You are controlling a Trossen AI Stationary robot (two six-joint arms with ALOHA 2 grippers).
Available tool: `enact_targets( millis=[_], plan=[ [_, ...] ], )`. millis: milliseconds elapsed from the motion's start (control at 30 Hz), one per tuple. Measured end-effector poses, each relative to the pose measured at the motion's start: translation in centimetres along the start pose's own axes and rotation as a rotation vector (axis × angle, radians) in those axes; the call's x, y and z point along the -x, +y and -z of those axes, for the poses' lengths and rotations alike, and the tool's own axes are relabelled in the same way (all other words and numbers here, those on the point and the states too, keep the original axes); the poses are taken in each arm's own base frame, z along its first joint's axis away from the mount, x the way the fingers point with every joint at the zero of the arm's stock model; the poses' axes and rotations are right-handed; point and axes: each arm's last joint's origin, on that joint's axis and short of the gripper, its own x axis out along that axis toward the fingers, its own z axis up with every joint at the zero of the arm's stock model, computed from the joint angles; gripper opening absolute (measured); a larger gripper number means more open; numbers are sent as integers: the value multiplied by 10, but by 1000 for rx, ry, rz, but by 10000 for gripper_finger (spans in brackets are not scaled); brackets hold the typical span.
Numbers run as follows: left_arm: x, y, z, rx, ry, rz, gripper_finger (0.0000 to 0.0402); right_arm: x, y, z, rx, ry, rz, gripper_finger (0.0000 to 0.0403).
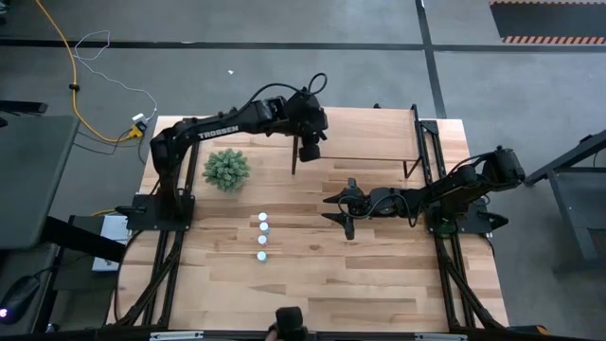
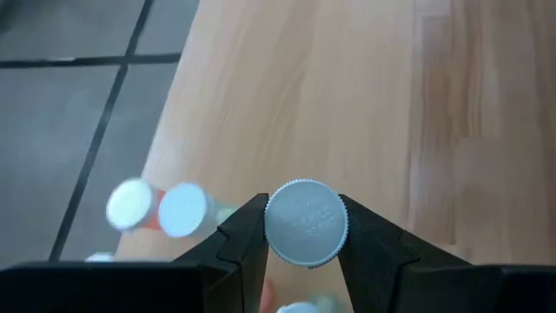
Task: Pick and place medicine bottles onto shelf by color
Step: Put the transparent blue medicine bottle on the shelf
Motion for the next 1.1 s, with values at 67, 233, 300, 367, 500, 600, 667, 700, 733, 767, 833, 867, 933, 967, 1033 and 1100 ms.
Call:
enact_targets(
  millis=[67,233,300,367,500,600,667,700,733,767,833,867,933,967,1033,1100],
  plan=[
    [0,4,1,8,-3,4,111,0,0,0,0,0,1,211],
    [-3,7,3,19,-27,81,111,0,0,0,0,-2,9,211],
    [-7,7,3,20,-32,87,111,0,0,0,0,-2,9,211],
    [-13,6,6,20,-8,92,111,0,0,0,0,-2,9,211],
    [-22,6,8,21,11,85,111,0,0,0,0,-2,9,211],
    [-27,7,11,24,25,84,111,0,0,0,0,-1,10,211],
    [-30,7,12,24,33,81,111,0,0,0,0,0,10,211],
    [-31,7,12,25,35,76,111,0,0,0,0,0,10,211],
    [-31,7,12,24,40,65,111,0,0,0,0,0,10,211],
    [-31,8,12,24,44,52,111,0,0,0,0,0,10,211],
    [-31,8,12,22,54,26,111,0,0,0,0,1,11,211],
    [-31,9,12,22,57,17,111,0,0,0,0,1,11,211],
    [-31,9,13,22,62,3,111,0,0,0,0,0,11,211],
    [-31,9,13,22,65,-3,111,0,0,0,0,0,11,211],
    [-31,9,13,21,70,-14,111,0,0,0,0,0,11,211],
    [-31,9,13,21,71,-16,111,0,0,0,0,0,11,211]
  ],
)
